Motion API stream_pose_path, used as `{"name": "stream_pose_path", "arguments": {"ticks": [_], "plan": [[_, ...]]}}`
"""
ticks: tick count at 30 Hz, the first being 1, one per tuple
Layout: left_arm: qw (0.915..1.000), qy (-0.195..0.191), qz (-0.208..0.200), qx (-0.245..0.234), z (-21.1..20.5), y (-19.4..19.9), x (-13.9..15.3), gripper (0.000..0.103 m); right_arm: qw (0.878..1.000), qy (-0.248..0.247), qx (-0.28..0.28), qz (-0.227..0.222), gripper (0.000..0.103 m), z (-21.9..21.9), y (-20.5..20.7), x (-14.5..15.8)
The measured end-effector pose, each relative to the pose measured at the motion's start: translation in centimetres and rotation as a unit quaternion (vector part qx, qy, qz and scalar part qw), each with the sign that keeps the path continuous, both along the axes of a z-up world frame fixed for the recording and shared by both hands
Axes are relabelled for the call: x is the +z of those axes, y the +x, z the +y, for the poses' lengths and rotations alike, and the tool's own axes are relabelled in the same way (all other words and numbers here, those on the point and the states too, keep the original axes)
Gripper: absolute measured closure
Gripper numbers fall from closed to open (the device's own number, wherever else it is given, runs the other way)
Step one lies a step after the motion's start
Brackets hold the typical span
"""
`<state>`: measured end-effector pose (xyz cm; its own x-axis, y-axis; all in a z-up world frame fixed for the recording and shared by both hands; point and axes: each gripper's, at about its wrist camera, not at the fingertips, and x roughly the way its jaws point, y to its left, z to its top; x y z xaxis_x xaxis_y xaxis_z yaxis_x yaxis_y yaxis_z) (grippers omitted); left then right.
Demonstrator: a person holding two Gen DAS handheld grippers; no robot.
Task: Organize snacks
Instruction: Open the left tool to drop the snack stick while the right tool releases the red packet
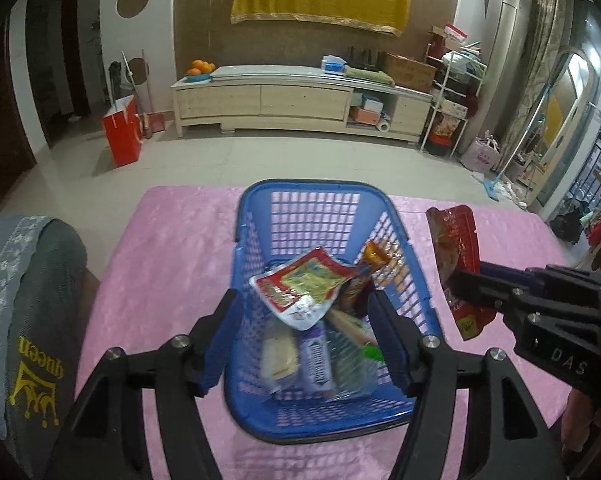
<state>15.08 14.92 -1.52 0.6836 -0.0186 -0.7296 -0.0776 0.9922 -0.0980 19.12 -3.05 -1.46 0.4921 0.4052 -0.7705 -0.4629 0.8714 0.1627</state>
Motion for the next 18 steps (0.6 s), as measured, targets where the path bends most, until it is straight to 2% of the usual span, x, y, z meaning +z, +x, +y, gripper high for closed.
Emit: {"name": "stream_pose_path", "arguments": {"ticks": [10, 18], "plan": [[0.9998, -0.006, 0.013, 0.016, 2.1, 0.1, -1.4, 0.04, 1.0, -0.02, 0.02, 0.01, 0.078, 2.8, 1.1, -1.6], [0.9996, -0.011, 0.02, 0.016, 2.9, 0.7, -2.7, 0.04, 0.998, -0.051, 0.015, 0.028, 0.078, 3.7, 2.9, -4.1]]}}
